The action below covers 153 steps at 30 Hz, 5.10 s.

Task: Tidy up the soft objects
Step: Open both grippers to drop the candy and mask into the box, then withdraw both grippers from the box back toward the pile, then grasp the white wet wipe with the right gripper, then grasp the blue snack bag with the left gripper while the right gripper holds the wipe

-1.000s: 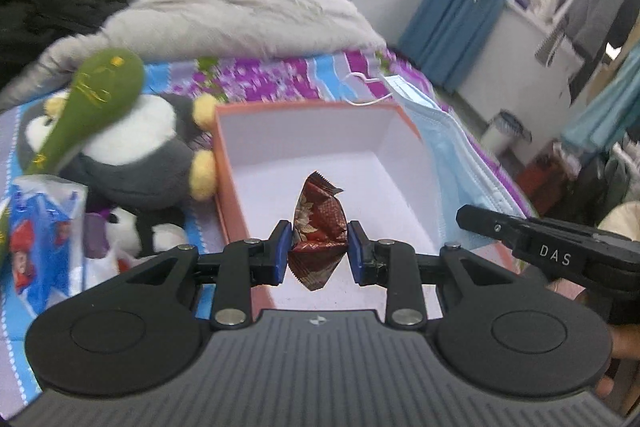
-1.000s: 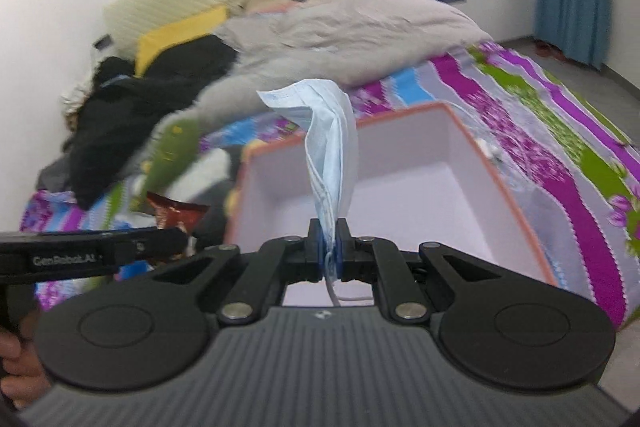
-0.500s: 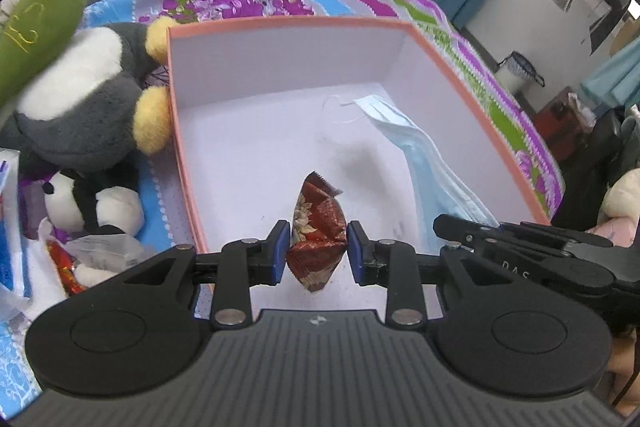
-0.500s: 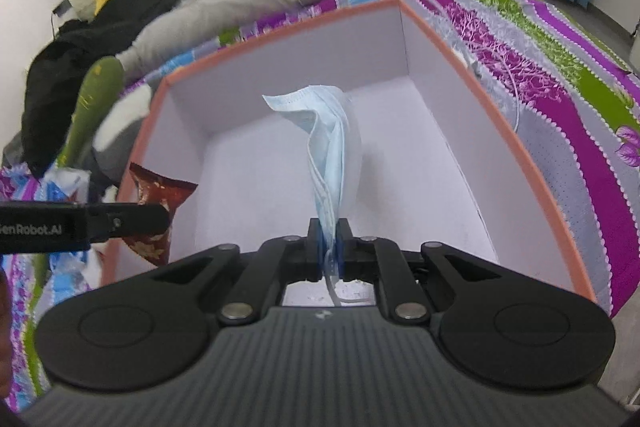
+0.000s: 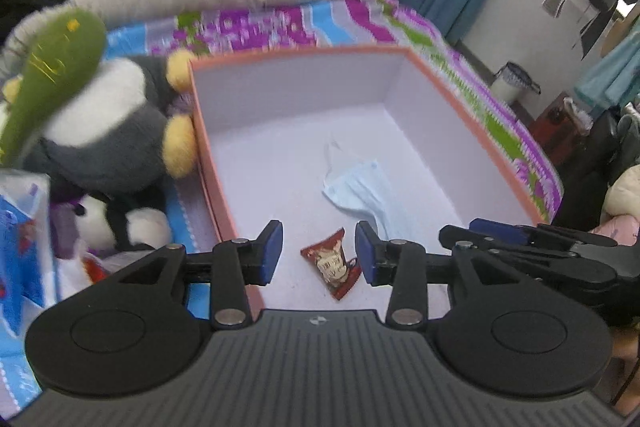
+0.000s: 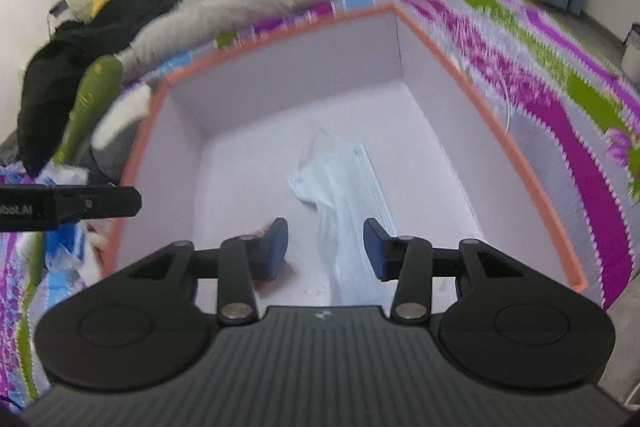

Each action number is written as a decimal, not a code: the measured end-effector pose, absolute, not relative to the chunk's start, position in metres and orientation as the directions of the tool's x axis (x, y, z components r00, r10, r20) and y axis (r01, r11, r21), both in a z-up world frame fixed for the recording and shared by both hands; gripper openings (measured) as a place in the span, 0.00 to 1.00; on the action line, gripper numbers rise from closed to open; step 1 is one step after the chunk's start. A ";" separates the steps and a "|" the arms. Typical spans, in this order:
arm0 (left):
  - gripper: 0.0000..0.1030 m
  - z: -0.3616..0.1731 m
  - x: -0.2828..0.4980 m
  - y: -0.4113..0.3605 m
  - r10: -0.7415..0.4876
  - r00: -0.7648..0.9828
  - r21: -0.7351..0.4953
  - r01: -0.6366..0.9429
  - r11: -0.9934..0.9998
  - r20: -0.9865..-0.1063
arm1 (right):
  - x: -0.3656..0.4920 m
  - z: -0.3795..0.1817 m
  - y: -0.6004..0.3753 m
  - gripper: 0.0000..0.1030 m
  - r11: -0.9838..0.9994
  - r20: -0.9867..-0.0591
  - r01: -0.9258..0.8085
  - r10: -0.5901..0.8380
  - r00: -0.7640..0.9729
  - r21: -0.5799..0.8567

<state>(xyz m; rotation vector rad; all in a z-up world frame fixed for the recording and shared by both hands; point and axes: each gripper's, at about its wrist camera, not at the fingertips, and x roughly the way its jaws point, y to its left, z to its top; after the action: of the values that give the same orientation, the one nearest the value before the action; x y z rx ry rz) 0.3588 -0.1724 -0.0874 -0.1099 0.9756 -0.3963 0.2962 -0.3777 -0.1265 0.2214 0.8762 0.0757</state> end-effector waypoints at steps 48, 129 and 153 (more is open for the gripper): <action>0.53 -0.052 0.088 0.019 -0.202 0.747 -0.287 0.015 0.958 -0.633 | 0.104 -0.067 -0.208 0.81 0.926 -0.571 -0.278 0.376 0.730 0.255; 0.15 -0.176 0.250 0.100 -0.036 0.698 -0.313 -0.274 0.909 -0.716 | 0.222 -0.195 -0.090 0.07 0.889 -0.660 -0.450 0.391 0.642 0.089; 0.21 -0.185 0.110 0.063 -0.125 0.579 -0.331 -0.266 0.905 -0.806 | 0.141 -0.188 -0.152 0.09 0.919 -0.748 -0.376 0.331 0.576 0.117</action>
<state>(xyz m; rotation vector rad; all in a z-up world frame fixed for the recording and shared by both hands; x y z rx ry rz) 0.1098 0.0627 -0.1847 -0.4480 0.9584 0.0856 0.1411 -0.1515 -0.1878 -0.0567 0.8630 0.4138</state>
